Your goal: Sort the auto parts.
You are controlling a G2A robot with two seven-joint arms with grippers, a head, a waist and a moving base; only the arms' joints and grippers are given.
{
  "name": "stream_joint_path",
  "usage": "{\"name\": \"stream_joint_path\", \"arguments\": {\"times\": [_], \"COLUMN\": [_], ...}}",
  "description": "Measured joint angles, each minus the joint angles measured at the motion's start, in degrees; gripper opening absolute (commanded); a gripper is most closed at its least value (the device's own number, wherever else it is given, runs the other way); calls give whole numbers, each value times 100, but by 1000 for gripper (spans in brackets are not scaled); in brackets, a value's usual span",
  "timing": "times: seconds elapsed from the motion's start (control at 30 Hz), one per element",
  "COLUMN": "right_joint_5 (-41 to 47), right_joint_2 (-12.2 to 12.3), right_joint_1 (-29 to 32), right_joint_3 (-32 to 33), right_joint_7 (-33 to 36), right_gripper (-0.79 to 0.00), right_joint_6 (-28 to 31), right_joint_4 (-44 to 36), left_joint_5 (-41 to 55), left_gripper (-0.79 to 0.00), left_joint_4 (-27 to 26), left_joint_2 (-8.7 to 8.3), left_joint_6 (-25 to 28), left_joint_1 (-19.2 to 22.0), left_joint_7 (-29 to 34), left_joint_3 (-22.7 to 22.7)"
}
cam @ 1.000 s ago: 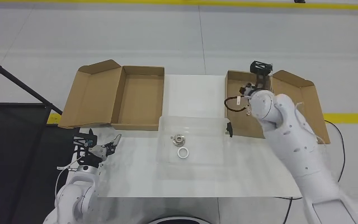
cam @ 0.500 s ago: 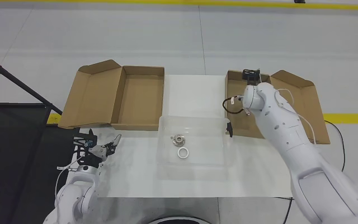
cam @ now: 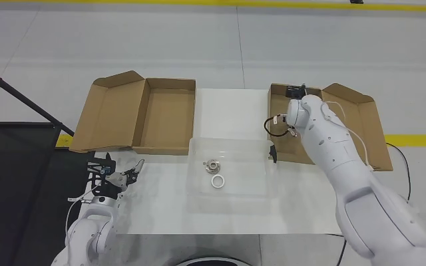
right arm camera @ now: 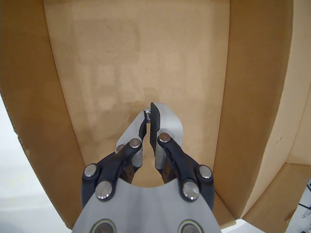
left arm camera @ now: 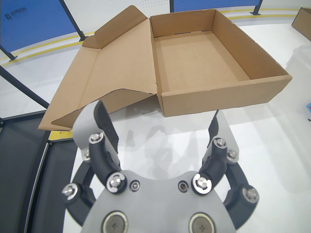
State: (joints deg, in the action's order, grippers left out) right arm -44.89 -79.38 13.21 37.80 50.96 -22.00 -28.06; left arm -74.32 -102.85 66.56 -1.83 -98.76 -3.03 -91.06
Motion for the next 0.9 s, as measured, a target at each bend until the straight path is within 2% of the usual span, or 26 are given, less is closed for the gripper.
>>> {"name": "stream_joint_path", "arguments": {"times": [0.27,0.5,0.53,0.6,0.63,0.8,0.9], "right_joint_5": [-23,-91,-95,-94,-85,-76,-43], "right_joint_2": [-140,-164,-159,-143,-126,-7,113], "right_joint_1": [-120,-188,-195,-199,-197,-93,99], "right_joint_3": [16,97,125,179,225,465,683], "right_joint_7": [-98,-180,-219,-300,-369,-747,-1059], "right_gripper": [-640,-480,-403,-95,0,0,0], "right_joint_6": [66,45,23,-8,-26,-140,-73], "right_joint_4": [318,395,383,341,294,-62,-544], "left_joint_5": [0,0,0,0,0,0,2], "left_gripper": [0,0,0,0,0,0,0], "left_joint_4": [0,0,0,0,0,0,-3], "left_joint_2": [0,0,0,0,0,0,0], "left_joint_6": [0,0,0,0,0,0,5], "left_joint_1": [0,0,0,0,0,0,3], "left_joint_7": [0,0,0,0,0,0,-3], "left_joint_3": [0,0,0,0,0,0,-1]}}
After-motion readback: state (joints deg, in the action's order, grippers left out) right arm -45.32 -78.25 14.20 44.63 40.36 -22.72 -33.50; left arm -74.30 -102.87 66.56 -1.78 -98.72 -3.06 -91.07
